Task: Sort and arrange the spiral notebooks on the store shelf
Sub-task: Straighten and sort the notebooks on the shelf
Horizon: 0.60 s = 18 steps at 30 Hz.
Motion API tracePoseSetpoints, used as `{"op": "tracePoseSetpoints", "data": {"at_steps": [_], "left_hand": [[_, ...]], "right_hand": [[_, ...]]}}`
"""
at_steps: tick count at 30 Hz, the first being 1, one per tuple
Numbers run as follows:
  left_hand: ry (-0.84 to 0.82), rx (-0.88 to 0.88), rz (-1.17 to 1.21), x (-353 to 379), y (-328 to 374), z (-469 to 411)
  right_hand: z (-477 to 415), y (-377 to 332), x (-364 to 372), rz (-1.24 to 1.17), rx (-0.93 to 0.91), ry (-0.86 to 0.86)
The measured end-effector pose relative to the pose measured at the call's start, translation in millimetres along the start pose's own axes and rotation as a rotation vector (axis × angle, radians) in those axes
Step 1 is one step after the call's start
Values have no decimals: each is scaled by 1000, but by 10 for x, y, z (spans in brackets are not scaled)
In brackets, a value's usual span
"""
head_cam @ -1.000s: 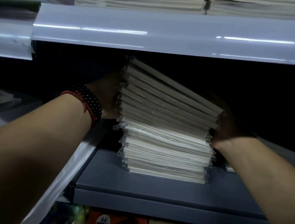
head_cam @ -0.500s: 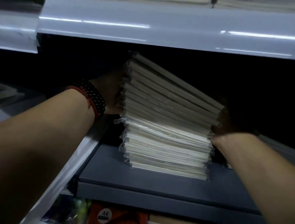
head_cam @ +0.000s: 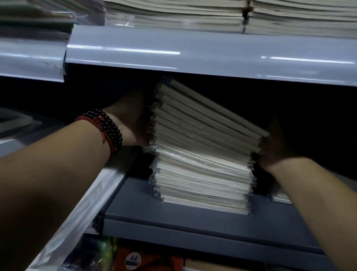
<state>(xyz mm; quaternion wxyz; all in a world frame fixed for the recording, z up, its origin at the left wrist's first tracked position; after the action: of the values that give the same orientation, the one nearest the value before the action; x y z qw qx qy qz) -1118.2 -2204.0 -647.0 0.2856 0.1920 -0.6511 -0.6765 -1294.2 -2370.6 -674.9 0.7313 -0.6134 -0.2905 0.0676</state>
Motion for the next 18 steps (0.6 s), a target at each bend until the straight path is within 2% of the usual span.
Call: {"op": "tracePoseSetpoints", "data": {"at_steps": [4, 8, 11, 16, 18], "left_hand": [[23, 37, 65, 38, 72, 23], [124, 103, 42, -4, 228, -3], [127, 100, 31, 10, 247, -16], [110, 103, 84, 53, 220, -6], [201, 106, 75, 11, 216, 22]], "right_hand": [[-3, 19, 23, -17, 27, -22], [3, -98, 102, 78, -26, -25], [50, -145, 208, 196, -29, -36], [60, -79, 178, 170, -32, -6], [66, -57, 166, 155, -44, 8]]}}
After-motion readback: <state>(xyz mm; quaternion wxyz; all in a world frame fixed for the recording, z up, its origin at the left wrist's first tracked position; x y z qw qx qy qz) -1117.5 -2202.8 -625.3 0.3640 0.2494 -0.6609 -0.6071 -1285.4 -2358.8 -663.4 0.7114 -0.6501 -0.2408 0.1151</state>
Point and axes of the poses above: each hand's wrist, its own z-axis away from the middle knuckle, its own x-axis out of the palm, y = z × x, the point moved 9 cm from there along -z, towards the middle knuckle, and after that the axes turned 6 degrees about -z, right-handed, at the moved point
